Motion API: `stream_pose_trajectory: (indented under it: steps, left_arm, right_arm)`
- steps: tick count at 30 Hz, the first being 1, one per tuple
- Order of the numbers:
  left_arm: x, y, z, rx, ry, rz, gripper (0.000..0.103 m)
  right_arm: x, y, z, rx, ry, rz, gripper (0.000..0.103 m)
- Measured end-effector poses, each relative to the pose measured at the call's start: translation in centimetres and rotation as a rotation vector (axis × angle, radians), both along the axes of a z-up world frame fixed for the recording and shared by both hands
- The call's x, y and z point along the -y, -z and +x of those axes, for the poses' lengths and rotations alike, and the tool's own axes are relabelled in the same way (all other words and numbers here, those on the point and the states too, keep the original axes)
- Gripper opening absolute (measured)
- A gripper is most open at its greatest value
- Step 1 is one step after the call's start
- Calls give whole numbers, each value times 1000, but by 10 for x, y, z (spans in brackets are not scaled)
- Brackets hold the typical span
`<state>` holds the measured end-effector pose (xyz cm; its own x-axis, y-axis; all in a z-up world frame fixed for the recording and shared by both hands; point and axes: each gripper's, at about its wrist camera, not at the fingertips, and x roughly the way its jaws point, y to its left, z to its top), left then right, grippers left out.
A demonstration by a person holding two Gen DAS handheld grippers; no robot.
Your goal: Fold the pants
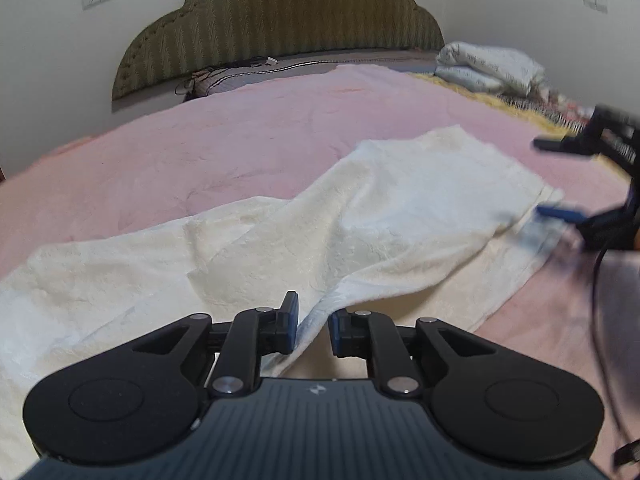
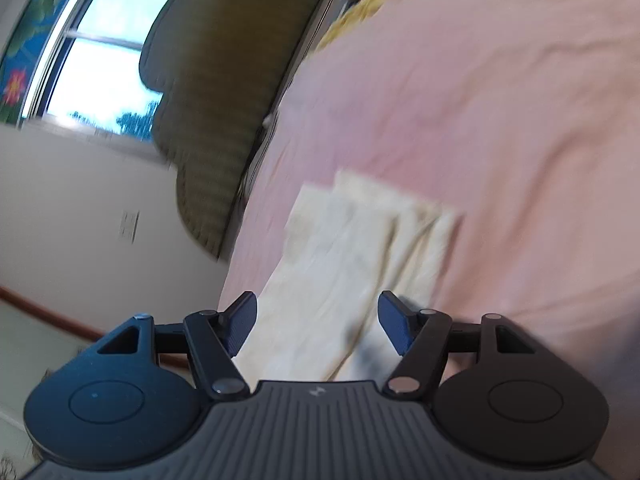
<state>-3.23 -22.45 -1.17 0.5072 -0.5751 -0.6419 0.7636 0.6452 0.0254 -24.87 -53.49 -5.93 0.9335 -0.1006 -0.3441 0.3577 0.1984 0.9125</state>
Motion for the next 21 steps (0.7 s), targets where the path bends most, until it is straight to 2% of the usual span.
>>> stream_pose_trajectory:
  steps: [4, 7, 8, 10, 15, 17, 18, 19, 20, 21]
  left_arm:
    - [-11, -12, 13, -61, -24, -98, 22]
    - [-15, -17, 14, -70, -24, -122, 22]
    - [-15, -17, 13, -61, -18, -112, 22]
    - [-14, -16, 10, -46, -12, -89, 21]
    - [-10, -11, 5, -43, 8, -52, 22]
    - [-7, -8, 3, -55, 10, -41, 21]
    - [-7, -6, 3, -59, 10, -37, 21]
    - [-5, -5, 3, -61, 10, -31, 21]
    - [-5, -3, 3, -61, 10, -26, 21]
    - [-5, -3, 3, -60, 8, -22, 21]
  right_arm:
    - [-36, 3, 41, 26, -181, 69, 68]
    - [-51, 11, 68, -2, -211, 97, 68]
    - [-51, 12, 73, -16, -185, 79, 66]
    - [-42, 9, 77, 14, -111, 66, 66]
    - [-5, 8, 50, 39, 168, 65, 66]
    - [7, 12, 42, 29, 222, 109, 64]
    - [12, 10, 41, 32, 220, 81, 64]
    - [15, 6, 42, -10, 217, 25, 52]
    - [17, 5, 43, -62, 215, -6, 24]
    - [20, 8, 45, -81, 204, 8, 12]
